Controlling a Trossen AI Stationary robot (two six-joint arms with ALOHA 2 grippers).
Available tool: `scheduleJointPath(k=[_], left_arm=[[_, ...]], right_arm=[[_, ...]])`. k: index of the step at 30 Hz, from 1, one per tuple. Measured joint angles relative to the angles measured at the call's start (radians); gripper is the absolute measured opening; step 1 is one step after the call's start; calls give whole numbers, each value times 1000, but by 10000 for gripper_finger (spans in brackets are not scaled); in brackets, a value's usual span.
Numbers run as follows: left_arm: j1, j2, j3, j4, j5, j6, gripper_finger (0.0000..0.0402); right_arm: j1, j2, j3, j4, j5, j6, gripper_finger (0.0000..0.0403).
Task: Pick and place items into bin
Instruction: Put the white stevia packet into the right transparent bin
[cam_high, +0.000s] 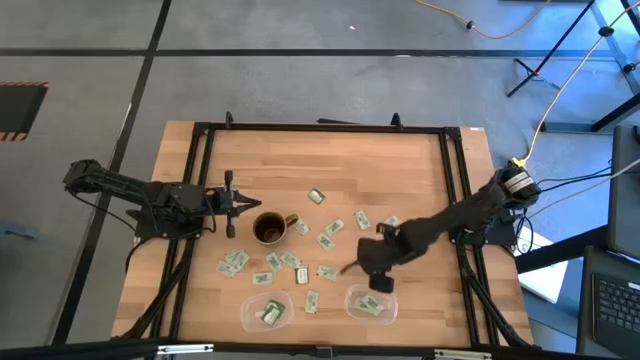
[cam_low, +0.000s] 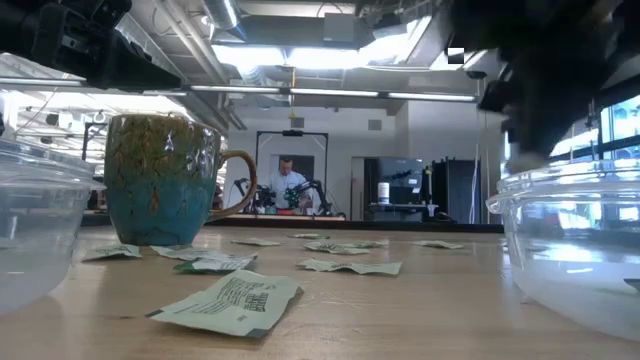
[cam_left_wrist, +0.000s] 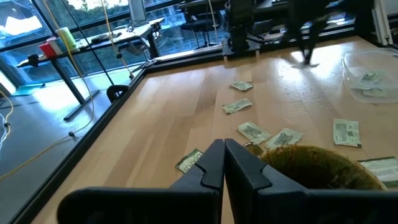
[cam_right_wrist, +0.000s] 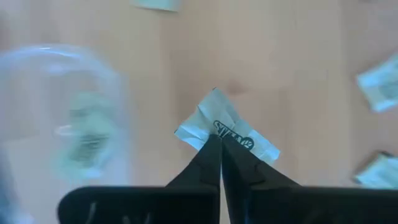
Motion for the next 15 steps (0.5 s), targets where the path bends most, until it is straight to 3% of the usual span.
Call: scheduleJointPath(k=[6,15], left_arm=[[0,0,0,0,0,-2,7],[0,0,0,0,0,-2,6]], right_arm=[[107,0,99,19,-1,83,2],[193,44,63,104,-12,250,3]])
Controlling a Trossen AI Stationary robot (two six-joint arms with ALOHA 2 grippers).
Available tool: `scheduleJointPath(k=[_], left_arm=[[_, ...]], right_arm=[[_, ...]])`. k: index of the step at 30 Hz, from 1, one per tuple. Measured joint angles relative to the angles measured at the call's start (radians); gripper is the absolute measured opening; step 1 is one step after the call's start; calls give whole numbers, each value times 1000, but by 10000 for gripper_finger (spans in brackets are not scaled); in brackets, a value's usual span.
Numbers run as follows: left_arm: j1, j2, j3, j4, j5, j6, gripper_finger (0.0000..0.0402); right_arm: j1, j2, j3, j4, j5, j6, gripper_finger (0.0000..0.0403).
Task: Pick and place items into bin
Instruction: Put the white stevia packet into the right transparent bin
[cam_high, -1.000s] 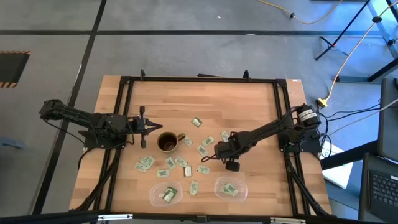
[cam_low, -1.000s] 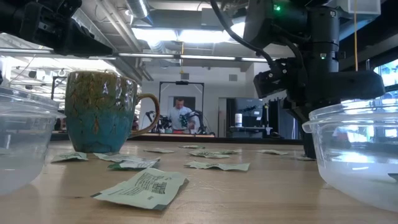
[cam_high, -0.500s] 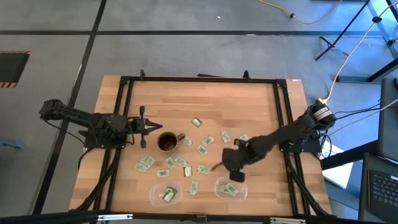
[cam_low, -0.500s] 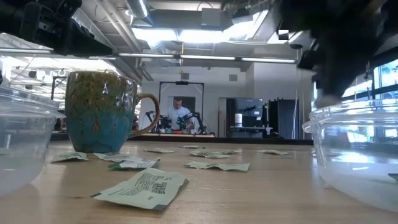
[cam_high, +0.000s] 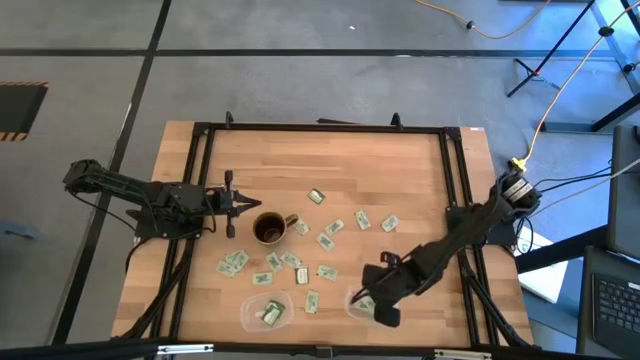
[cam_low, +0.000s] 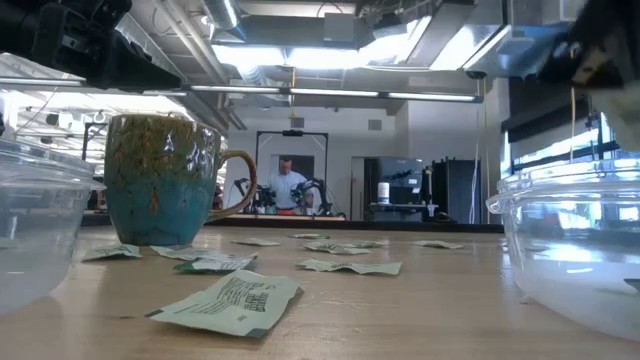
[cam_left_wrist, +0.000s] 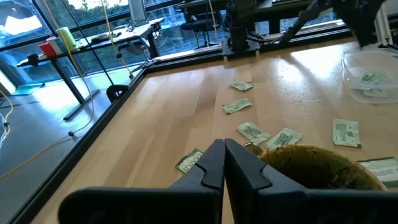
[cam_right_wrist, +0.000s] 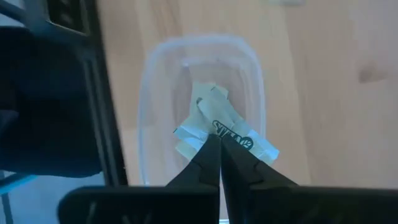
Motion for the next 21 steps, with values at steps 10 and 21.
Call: scheduleJointPath(k=[10,21], left_arm=[[0,0,0,-2,0,0,4],[0,0,0,-3,0,2,8]], right_arm=[[25,84,0,54,-5,4,3],[24,85,0,53,-5,7,4]])
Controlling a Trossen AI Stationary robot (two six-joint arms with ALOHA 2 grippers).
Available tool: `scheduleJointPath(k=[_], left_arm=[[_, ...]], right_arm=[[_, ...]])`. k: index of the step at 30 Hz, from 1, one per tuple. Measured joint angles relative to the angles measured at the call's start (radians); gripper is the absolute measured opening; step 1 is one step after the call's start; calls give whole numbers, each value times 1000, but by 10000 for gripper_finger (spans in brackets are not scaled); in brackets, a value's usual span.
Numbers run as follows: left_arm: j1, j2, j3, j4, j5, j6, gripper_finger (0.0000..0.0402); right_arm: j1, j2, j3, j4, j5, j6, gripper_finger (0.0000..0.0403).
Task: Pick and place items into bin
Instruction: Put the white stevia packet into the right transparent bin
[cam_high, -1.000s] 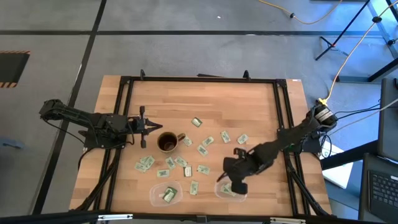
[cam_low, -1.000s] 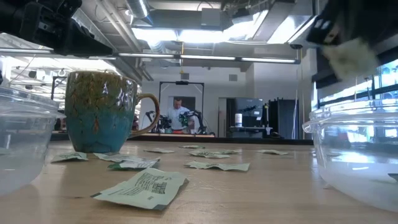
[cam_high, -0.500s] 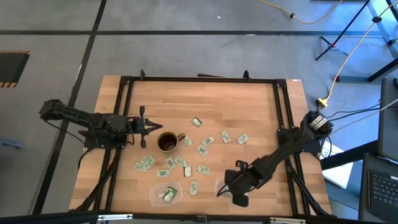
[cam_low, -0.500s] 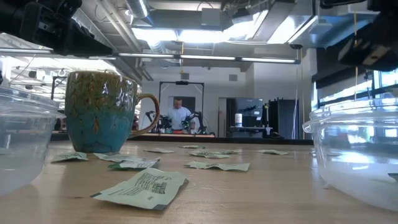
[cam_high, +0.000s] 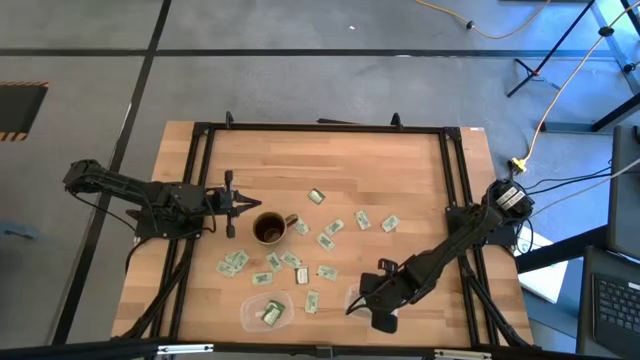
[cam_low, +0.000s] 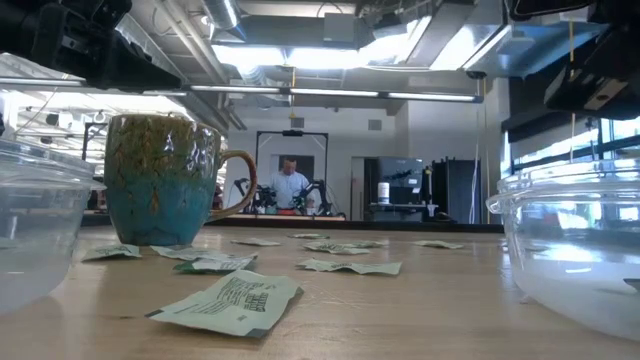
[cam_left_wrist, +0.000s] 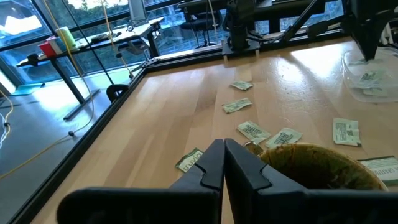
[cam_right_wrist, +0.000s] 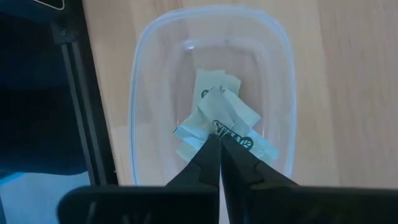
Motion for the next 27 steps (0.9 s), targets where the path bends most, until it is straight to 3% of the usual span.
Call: scheduleJointPath(k=[17,21,27], left_arm=[[0,0,0,-3,0,1,4],[0,0,0,-3,0,1,4],[0,0,0,-3,0,0,6]], right_arm=[[-9,0,11,-15,0,-4,81],[-20,-12,50,-134,20,-3,82],[-65,-89,80,-424,166,62,82]])
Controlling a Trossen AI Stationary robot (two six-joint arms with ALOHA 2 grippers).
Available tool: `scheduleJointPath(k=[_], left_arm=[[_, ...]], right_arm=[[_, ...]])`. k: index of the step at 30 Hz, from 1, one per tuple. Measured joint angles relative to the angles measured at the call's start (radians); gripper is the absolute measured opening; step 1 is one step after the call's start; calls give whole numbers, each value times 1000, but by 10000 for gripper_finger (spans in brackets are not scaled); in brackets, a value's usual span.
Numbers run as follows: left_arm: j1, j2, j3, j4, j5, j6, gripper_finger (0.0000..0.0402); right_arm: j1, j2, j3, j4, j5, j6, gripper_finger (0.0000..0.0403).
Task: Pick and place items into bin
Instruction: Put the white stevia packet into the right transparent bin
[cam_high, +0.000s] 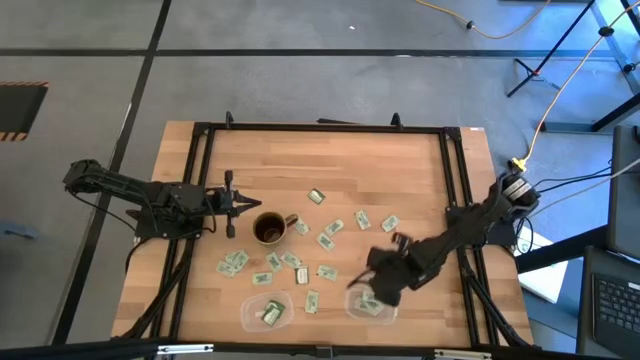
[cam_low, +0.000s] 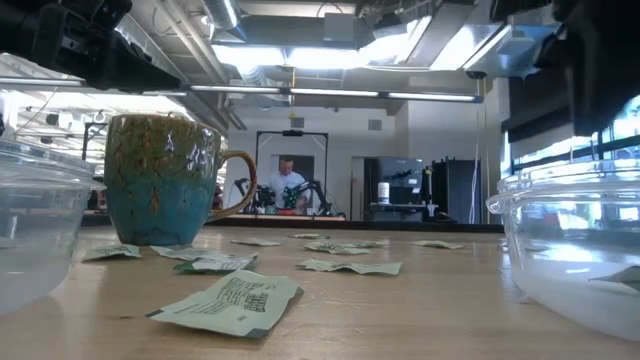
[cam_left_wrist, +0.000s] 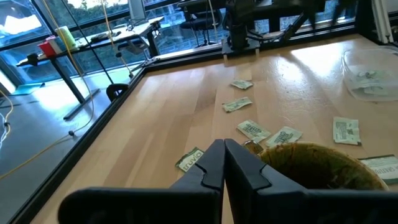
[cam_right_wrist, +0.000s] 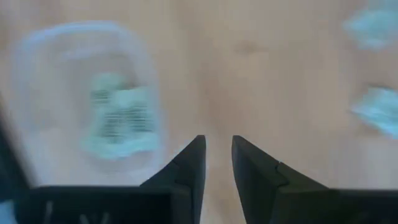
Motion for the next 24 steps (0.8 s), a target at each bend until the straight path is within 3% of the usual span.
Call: scheduleJointPath(k=[5,9,15,24], left_arm=[[0,0,0,0,0,0,4],[0,0,0,0,0,0,7],[0,0,0,0,0,0,6],[0,0,0,-13,0,-2,7]], right_arm=[[-75,-60,1,-193,62,21,82],[-165,-80,-5,-240,84,-55,82],[-325,-103,-123,-104,12,-251,82],[-501,-134,-358,170,-50,-348,82]])
